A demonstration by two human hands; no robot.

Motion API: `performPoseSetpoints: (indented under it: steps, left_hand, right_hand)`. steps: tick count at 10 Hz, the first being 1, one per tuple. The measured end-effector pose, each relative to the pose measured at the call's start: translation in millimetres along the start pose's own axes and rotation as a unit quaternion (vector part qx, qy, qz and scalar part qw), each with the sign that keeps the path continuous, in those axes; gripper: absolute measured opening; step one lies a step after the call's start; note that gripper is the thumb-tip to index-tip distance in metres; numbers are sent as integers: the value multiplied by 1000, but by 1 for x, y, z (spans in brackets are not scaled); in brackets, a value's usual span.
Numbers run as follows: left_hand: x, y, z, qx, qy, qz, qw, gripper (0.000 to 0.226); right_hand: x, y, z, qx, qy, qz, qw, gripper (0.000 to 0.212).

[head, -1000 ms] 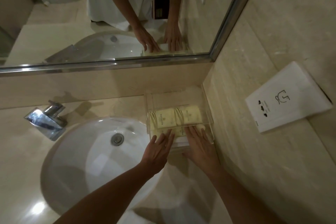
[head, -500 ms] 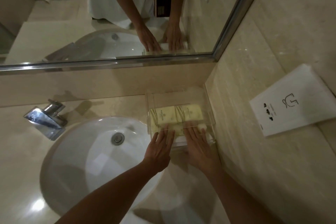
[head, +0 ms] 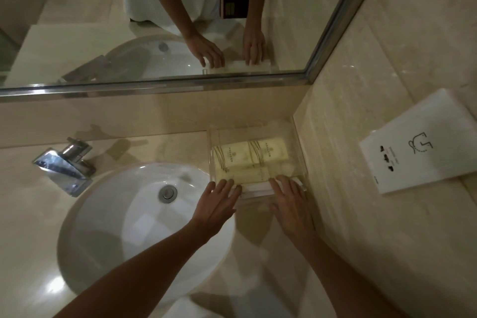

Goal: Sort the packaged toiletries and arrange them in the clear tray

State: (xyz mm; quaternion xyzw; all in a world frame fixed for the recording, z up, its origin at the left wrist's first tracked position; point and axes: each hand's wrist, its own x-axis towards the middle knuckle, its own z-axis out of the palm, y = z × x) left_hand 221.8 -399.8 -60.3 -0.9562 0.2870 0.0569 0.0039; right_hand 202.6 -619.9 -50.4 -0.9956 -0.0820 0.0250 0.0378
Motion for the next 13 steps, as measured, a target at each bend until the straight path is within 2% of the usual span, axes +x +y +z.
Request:
performPoseSetpoints:
  steps: [1, 2, 5, 6, 9, 11, 13]
  left_hand:
    - [2, -2, -6, -2, 1, -37, 999, 80]
    - [9, -4, -9, -13, -8, -73, 997, 82]
    - [33, -11, -19, -46, -29, -118, 992, 76]
    - [34, -13, -19, -45, -23, -109, 993, 75]
    - [39, -15, -16, -58, 12, -95, 994, 66]
    - [27, -17, -28, -108, -20, -80, 991, 61]
    - [-2, -27, -42, -117, -20, -90, 989, 43]
  right_hand:
    - [11, 6, 1, 6, -39, 17, 999, 85]
    - [21, 9, 1, 12, -51, 26, 998, 86]
    - [47, 3, -11, 9, -14, 55, 998, 62]
    - [51, 0, -8, 20, -7, 71, 997, 56]
    - [58, -4, -8, 14, -15, 90, 996, 52]
    - [55, -18, -28, 15, -99, 106, 989, 59]
    - [52, -42, -48, 19, -153, 85, 984, 34]
